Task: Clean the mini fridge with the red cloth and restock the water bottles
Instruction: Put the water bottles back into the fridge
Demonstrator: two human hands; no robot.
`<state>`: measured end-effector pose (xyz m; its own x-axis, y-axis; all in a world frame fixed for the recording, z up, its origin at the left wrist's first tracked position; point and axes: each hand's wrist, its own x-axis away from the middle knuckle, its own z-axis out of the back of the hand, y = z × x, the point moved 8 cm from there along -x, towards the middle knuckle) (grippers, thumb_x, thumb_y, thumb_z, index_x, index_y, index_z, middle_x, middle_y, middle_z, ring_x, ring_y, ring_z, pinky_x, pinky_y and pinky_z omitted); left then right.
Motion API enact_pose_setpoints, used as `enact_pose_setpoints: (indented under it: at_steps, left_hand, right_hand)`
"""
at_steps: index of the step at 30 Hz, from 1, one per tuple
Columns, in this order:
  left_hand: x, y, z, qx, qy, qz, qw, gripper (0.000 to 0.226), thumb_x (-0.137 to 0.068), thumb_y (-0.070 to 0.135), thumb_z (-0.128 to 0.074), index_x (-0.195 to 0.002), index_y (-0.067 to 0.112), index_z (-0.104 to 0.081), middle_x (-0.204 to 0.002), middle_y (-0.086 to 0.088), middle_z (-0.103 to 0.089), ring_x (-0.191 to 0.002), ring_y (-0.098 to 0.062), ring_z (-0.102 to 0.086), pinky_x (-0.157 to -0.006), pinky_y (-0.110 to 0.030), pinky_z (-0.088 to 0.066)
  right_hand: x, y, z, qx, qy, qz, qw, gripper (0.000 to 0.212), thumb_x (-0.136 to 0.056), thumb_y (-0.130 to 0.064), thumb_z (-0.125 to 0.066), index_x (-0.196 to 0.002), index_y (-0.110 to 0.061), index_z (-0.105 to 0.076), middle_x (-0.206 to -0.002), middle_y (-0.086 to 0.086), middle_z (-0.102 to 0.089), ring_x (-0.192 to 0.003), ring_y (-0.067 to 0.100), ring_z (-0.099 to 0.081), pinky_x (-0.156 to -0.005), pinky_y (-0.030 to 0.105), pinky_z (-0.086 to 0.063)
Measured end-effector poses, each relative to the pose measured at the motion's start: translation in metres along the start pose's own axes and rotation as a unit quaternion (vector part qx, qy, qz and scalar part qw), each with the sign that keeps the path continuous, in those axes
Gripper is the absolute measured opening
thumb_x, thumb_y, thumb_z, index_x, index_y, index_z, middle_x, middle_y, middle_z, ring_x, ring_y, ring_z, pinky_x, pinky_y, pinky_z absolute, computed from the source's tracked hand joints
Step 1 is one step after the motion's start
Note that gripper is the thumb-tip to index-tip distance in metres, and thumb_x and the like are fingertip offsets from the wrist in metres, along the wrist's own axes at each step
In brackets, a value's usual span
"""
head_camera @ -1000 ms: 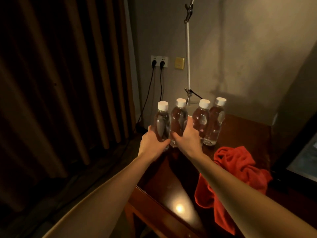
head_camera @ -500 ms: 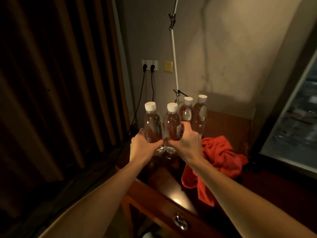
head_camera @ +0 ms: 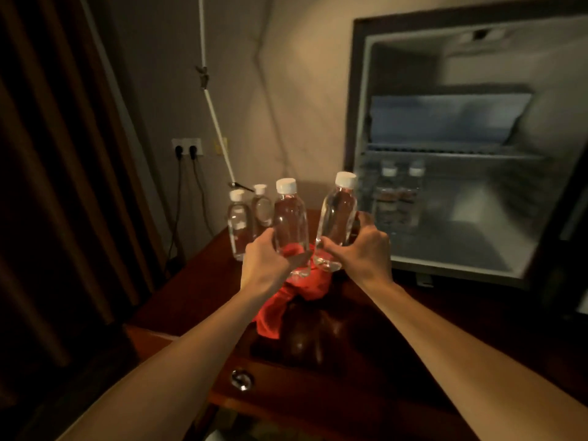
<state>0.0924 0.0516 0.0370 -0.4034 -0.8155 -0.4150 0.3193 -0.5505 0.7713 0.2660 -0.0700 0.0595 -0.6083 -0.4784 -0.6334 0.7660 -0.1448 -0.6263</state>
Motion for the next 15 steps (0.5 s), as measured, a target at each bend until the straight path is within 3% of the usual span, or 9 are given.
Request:
enact_pose_setpoints:
  at_steps: [5,11,15]
  left_hand:
    - [-0.008,0.049,-0.083,0.029,-0.045,-0.035,0.998,0.054,-0.057,0.062,-0.079,-0.095,0.026,-0.067,-0.083,0.013,-0.073,-0.076,0.002,-0.067,-0.07,-0.035,-0.057]
    - [-0.024,0.083,-0.186,0.049,-0.118,-0.032,0.991,0.061,-0.055,0.063,-0.078,-0.103,0.027,-0.065,-0.092,0.013,-0.072,-0.085,-0.003,-0.068,-0.078,-0.036,-0.059]
    - [-0.036,0.106,-0.25,0.057,-0.162,-0.032,0.985,0.052,-0.066,0.051,-0.081,-0.108,0.026,-0.066,-0.094,0.014,-0.071,-0.088,-0.003,-0.067,-0.082,-0.035,-0.058]
  right_hand:
    - [-0.023,0.059,0.06,0.068,0.006,-0.02,0.998,0.062,-0.067,-0.049,-0.083,-0.11,-0.013,-0.056,-0.082,0.002,-0.069,-0.068,0.019,-0.066,-0.062,0.03,-0.055]
    - [-0.046,0.149,0.111,0.089,0.042,-0.103,0.99,0.054,-0.067,-0.043,-0.085,-0.107,-0.017,-0.059,-0.09,-0.001,-0.068,-0.082,0.018,-0.065,-0.065,0.022,-0.041]
    - [-0.064,0.206,0.124,0.063,0.09,-0.15,0.983,0.04,-0.067,-0.045,-0.078,-0.094,-0.032,-0.052,-0.076,-0.017,-0.059,-0.073,0.011,-0.063,-0.057,0.021,-0.041]
